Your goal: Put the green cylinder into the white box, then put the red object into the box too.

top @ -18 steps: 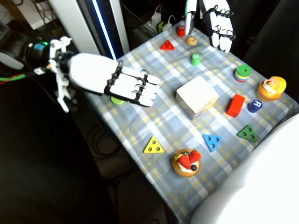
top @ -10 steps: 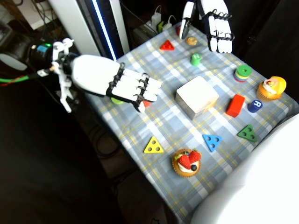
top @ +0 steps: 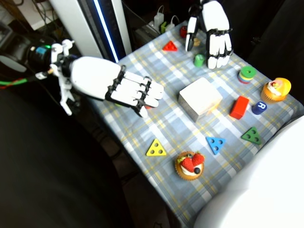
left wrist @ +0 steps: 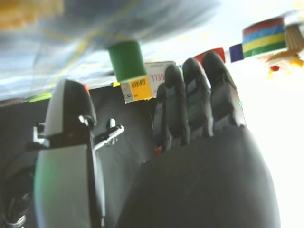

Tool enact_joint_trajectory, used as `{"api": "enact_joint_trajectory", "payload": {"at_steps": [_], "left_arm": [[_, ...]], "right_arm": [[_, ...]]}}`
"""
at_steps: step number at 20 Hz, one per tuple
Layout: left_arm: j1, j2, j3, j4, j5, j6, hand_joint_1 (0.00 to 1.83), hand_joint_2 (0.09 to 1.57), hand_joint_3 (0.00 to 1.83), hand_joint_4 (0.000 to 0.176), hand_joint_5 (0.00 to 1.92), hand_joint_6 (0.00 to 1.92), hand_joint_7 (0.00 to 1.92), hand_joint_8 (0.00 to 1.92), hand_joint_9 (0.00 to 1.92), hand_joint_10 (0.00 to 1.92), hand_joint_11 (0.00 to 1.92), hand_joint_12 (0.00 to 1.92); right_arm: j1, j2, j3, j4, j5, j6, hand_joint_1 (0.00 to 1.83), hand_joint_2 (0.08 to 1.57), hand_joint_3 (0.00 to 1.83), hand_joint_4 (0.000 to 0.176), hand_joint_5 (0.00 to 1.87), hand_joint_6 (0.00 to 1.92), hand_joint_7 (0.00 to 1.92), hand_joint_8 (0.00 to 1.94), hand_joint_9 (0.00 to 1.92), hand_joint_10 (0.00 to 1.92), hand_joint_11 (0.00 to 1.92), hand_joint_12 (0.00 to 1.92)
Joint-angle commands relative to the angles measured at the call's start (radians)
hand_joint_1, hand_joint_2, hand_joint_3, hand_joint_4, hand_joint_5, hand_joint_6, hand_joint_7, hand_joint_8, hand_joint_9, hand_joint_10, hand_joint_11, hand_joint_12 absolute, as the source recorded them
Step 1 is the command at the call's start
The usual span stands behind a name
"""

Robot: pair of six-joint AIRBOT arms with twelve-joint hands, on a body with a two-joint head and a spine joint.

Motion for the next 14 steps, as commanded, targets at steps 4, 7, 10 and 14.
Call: {"api": "enact_joint_trajectory", "payload": {"at_steps": [4,7,10,14], "left_arm": [[-0.012,-0.013,0.016,0.019,-0.103,0.002,1.05,1.08,0.0,0.0,0.5,0.04,0.67,0.05,0.14,0.96,0.0,1.44],[-0.012,-0.026,0.024,0.015,-0.106,0.011,1.2,1.24,0.03,0.0,0.62,1.07,0.77,1.47,0.4,1.34,0.0,1.89],[-0.022,-0.038,0.027,-0.005,-0.107,0.076,1.2,1.25,0.0,0.0,0.69,1.21,0.79,1.55,0.51,1.46,0.0,1.91],[-0.043,-0.027,0.015,0.017,-0.142,0.076,1.21,1.23,0.0,0.0,0.74,1.14,0.81,1.52,0.53,1.6,0.02,1.92]], "right_arm": [[0.006,-0.003,0.005,0.001,0.12,-0.005,0.59,1.25,0.0,0.0,0.0,0.0,0.0,0.0,0.0,0.11,0.0,0.87],[0.002,-0.003,0.005,0.008,0.119,-0.005,0.63,1.24,0.0,0.0,0.0,0.0,0.0,0.0,0.0,0.09,0.0,0.86],[0.002,-0.002,0.005,0.009,0.12,-0.005,0.6,1.25,0.0,0.0,0.0,0.0,0.0,0.0,0.0,0.04,0.0,0.65],[0.0,-0.002,0.005,0.013,0.12,-0.005,0.6,1.26,0.0,0.0,0.0,0.0,0.0,0.0,0.0,0.01,0.0,0.54]]}}
